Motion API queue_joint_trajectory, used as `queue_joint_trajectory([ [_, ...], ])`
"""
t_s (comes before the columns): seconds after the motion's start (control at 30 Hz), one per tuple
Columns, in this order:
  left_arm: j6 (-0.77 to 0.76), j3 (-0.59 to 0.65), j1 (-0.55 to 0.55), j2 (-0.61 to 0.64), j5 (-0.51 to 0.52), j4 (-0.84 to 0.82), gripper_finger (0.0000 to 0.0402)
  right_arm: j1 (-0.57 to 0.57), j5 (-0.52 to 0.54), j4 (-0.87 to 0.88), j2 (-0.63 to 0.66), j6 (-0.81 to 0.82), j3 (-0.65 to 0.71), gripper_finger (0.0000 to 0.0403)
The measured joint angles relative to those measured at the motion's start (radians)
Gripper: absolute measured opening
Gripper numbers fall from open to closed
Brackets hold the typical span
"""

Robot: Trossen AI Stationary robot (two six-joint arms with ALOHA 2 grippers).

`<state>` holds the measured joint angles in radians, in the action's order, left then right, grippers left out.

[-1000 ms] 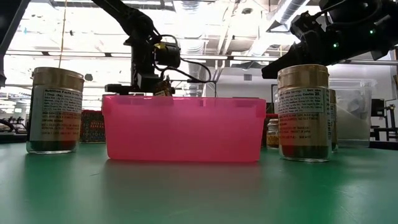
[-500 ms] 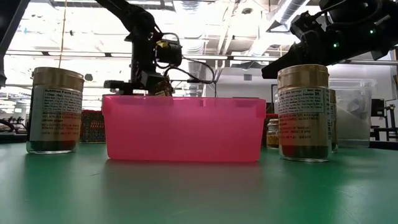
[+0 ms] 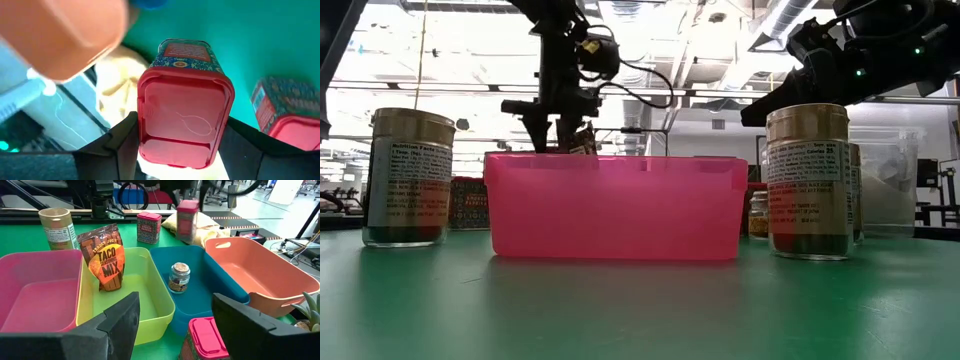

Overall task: Sort spices by type
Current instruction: Put the red seasoning can into the orange bin

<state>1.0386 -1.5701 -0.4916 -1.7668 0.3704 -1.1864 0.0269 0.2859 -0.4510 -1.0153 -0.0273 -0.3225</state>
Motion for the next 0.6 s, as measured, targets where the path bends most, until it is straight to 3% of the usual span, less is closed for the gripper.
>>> queue_joint_trajectory([
  [0.13, -0.1, -0.053, -0.008, 0.0, -0.042, 0.005, 0.0214, 0.0, 0.0, 0.0, 0.0, 0.0, 0.0, 0.0276],
  [0.43, -0.22, -0.191, -0.014, 0.0, -0.298, -0.012, 0.0214, 0.001, 0.0, -0.002, 0.0, 0.0, 0.0, 0.0276],
  [0.6, -0.427, -0.197, -0.043, -0.005, -0.312, 0.15, 0.0214, 0.001, 0.0, -0.009, 0.0, 0.0, 0.0, 0.0276],
])
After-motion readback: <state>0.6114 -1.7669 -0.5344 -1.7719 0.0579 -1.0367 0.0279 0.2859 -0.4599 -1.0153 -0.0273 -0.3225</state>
